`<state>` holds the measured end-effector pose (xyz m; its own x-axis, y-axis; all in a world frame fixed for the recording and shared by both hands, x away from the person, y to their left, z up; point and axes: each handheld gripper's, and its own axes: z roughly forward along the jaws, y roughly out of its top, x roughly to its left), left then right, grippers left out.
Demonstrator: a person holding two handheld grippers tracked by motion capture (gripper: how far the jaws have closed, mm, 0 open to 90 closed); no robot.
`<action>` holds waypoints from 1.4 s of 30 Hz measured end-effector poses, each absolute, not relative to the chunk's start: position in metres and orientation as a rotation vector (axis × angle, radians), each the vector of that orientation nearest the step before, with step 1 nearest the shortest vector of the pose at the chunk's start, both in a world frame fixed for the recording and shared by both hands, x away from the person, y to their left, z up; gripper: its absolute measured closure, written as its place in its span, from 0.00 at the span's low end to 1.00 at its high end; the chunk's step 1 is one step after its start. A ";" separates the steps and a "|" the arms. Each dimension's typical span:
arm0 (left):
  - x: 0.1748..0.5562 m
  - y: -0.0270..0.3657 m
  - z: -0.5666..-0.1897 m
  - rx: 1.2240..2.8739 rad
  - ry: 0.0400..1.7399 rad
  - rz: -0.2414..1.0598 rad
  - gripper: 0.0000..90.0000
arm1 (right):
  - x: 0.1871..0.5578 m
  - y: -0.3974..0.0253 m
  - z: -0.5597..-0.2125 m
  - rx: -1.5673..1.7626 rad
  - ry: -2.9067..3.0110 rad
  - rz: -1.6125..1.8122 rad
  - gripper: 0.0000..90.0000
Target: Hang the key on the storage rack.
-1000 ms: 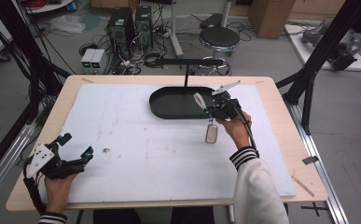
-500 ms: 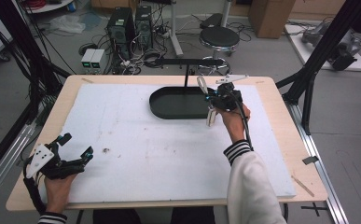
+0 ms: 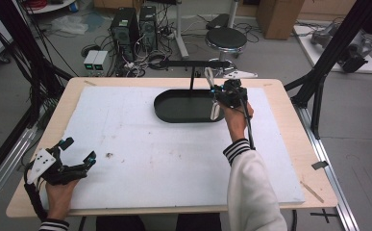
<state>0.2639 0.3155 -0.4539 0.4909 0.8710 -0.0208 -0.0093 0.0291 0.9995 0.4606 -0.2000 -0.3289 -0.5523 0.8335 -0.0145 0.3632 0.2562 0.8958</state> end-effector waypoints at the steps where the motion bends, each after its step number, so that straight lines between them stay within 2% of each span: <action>1: 0.264 0.316 -0.454 1.379 0.826 0.814 0.02 | 0.464 -0.199 -0.328 1.098 2.030 1.250 0.91; 42: 0.264 0.316 -0.454 1.378 0.823 0.812 0.02 | 0.501 -0.177 -0.348 1.125 1.945 1.163 0.91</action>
<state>0.2640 0.3156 -0.4539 0.4930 0.8697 -0.0217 -0.0100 0.0306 0.9995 0.5007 -0.1773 -0.3484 -0.4591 0.8856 -0.0699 0.3579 0.2564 0.8979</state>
